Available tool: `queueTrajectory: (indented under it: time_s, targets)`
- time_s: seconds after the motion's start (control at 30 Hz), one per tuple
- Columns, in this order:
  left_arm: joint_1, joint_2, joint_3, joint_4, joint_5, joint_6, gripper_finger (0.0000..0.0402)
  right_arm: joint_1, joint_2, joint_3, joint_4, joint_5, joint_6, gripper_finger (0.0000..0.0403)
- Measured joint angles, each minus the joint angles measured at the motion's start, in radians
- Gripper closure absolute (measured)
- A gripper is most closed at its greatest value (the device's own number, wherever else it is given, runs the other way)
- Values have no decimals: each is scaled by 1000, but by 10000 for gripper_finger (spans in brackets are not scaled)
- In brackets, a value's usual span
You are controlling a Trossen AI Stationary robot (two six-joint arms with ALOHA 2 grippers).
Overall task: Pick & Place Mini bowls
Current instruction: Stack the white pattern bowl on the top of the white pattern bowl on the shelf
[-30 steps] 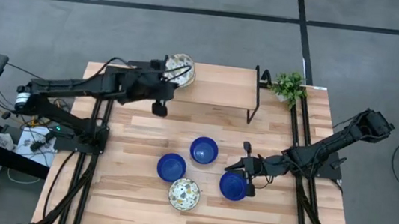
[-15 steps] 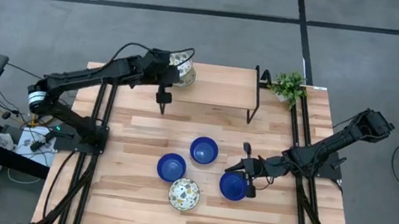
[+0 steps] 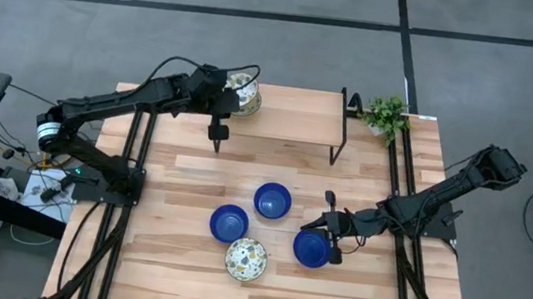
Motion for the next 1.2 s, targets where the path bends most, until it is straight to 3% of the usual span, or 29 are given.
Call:
queueTrajectory:
  time_s: [1.2]
  targets:
    - [-3, 26, 0, -2, -1, -14, 375, 0, 0, 0, -3, 0, 0, 403]
